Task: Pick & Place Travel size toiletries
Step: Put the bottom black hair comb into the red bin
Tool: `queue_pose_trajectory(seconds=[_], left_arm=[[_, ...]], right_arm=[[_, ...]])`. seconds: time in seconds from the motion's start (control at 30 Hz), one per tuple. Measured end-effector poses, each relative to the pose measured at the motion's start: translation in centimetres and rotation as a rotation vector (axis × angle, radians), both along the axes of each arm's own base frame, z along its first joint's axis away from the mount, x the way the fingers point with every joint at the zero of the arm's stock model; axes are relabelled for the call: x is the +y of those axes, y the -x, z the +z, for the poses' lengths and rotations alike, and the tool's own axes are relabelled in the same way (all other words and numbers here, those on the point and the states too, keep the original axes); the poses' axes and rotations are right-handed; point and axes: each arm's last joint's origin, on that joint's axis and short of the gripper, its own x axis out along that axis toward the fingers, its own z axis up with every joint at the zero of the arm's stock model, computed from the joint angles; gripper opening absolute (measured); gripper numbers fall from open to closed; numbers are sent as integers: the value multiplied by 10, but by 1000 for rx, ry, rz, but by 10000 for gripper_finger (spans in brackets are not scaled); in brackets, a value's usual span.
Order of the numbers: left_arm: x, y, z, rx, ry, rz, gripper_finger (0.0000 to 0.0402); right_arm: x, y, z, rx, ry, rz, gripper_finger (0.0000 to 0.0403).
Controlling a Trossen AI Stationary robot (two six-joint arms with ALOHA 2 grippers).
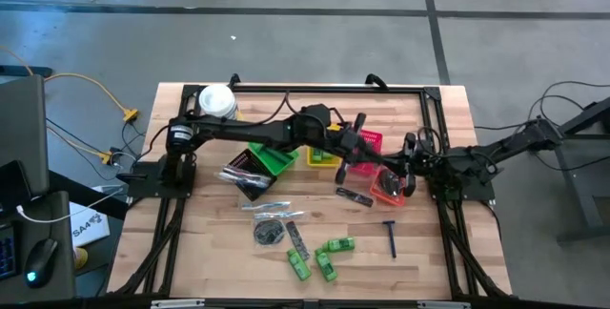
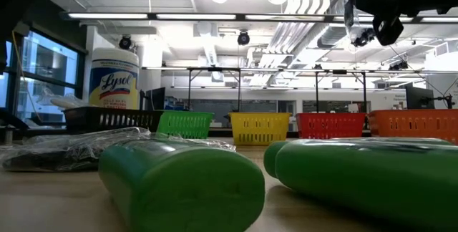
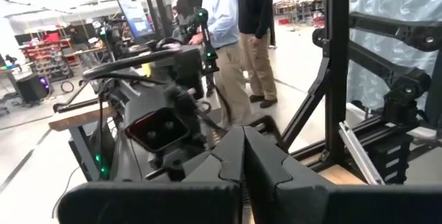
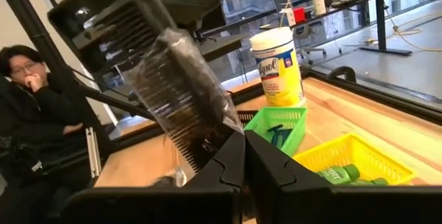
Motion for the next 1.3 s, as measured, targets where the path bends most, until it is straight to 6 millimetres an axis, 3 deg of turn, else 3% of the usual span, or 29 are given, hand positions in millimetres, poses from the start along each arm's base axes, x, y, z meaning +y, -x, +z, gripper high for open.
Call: queue_pose_trajectory(seconds=[0.8, 1.17, 1.3], left_arm=[[4, 0, -5, 52, 10, 11, 0], [3, 4, 12, -54, 36, -20, 0], [0, 16, 25, -25, 43, -104, 0]], right_arm=[[2, -3, 6, -58, 30, 25, 2], [2, -3, 6, -53, 50, 21, 2], [2, -3, 5, -41, 57, 20, 2]])
